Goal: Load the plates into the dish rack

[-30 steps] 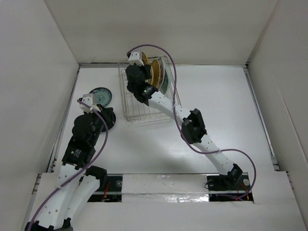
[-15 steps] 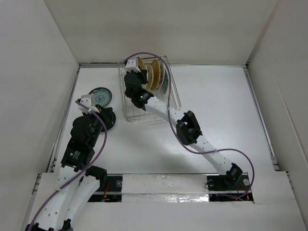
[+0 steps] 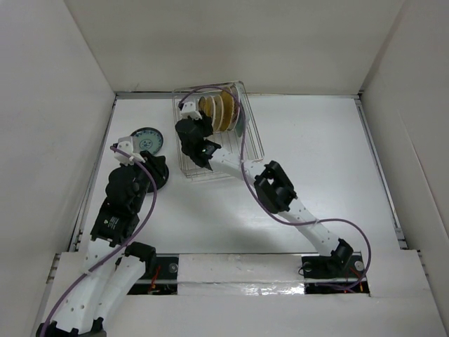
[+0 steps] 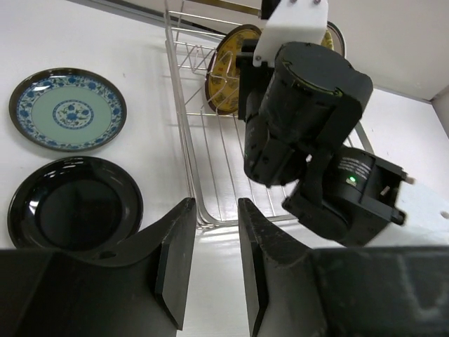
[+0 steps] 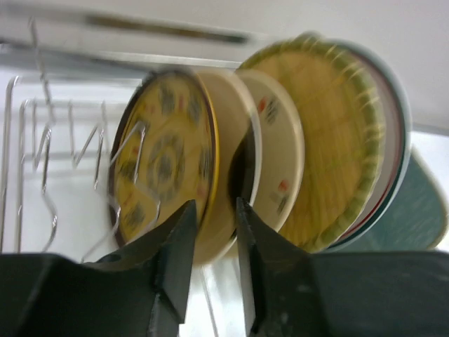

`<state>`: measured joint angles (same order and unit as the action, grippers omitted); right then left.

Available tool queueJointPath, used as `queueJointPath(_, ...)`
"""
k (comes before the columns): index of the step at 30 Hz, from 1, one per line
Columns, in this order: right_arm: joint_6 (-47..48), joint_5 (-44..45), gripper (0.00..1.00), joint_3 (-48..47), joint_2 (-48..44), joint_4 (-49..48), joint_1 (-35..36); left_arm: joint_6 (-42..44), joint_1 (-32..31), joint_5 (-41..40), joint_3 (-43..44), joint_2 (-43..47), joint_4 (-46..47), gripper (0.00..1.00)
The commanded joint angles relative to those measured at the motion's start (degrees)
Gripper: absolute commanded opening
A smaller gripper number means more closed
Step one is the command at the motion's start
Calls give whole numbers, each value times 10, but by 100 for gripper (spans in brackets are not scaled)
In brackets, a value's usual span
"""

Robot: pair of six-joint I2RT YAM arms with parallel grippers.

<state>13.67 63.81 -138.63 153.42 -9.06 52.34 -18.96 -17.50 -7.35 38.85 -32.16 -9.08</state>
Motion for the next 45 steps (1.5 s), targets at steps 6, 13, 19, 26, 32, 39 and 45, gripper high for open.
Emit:
queueJointPath(6,-146,-100,46,175,-235,6,19,-45,4,-64,23,-11,-14,28)
queueJointPath(13,-199,-273,37,421,-465,-62,36,-146,4,-83,11,-62,-30,0)
queueJointPath(19,-280,-396,0,571,-611,-79,42,-263,27,-82,-47,-98,-3,5)
queueJointPath(26,-288,-408,6,664,-695,-81,47,-278,270,100,-174,-113,57,23)
queueJointPath(32,-303,-436,31,673,-724,-67,29,-321,275,4,-189,-64,24,64)
queueJointPath(39,-309,-468,40,677,-727,-68,22,-378,294,-11,-207,-194,51,58)
queueJointPath(45,-316,-486,40,664,-707,-61,22,-399,294,3,-208,-243,88,56)
